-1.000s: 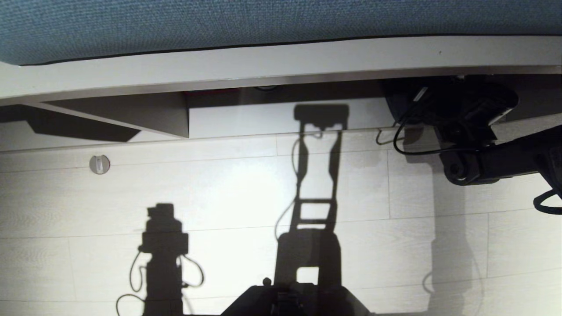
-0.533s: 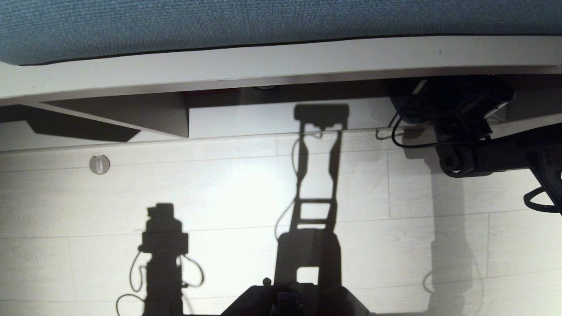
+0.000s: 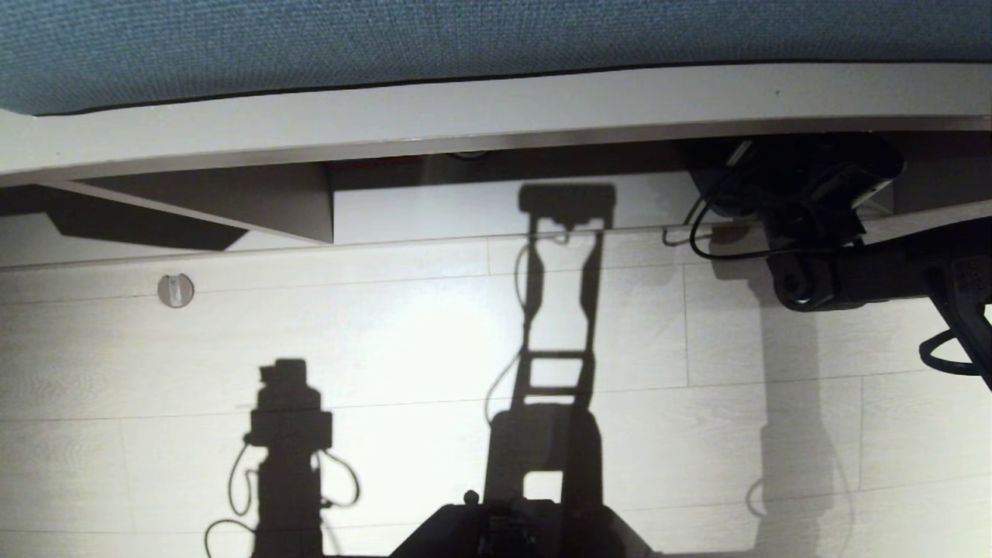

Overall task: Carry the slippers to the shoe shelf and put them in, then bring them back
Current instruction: Pick up the slippers in the shoe cabinet

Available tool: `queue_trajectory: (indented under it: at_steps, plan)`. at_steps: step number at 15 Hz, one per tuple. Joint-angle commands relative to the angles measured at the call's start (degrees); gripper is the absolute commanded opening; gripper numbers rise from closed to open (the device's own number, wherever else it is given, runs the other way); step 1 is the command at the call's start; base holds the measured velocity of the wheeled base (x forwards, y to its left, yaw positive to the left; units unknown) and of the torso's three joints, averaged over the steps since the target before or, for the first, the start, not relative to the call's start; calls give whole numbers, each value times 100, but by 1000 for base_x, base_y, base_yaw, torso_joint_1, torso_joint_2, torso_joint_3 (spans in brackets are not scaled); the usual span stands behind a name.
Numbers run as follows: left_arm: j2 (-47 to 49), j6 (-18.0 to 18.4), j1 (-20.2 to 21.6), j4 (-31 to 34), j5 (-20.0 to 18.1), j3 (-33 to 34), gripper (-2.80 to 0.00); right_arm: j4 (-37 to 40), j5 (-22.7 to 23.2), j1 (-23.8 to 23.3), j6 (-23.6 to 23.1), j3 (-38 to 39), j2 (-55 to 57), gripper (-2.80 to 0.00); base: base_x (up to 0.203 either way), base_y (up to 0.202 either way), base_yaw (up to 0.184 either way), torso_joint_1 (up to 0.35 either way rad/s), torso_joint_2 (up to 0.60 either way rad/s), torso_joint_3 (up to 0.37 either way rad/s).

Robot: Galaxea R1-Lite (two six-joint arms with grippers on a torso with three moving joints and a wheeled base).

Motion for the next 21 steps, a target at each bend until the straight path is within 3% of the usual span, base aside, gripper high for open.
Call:
queue_trajectory:
  at_steps: [1, 2, 16, 21]
  plan:
    - [-2, -6, 1, -4, 0, 1, -280, -40, -7, 3, -6, 1, -7, 0, 0, 0, 0, 0, 0, 0]
    - [6, -6, 1, -4, 0, 1, -280, -49, -15, 3, -6, 1, -7, -280, 0, 0, 0, 0, 0, 0]
    - [-2, -4, 1, -4, 0, 1, -280, 31, -59, 3, 20, 81, -166, -280, 0, 0, 0, 0, 0, 0]
    - [-2, 3, 1, -4, 0, 1, -280, 31, -55, 3, 34, 601, -559, -280, 0, 0, 0, 0, 0, 0]
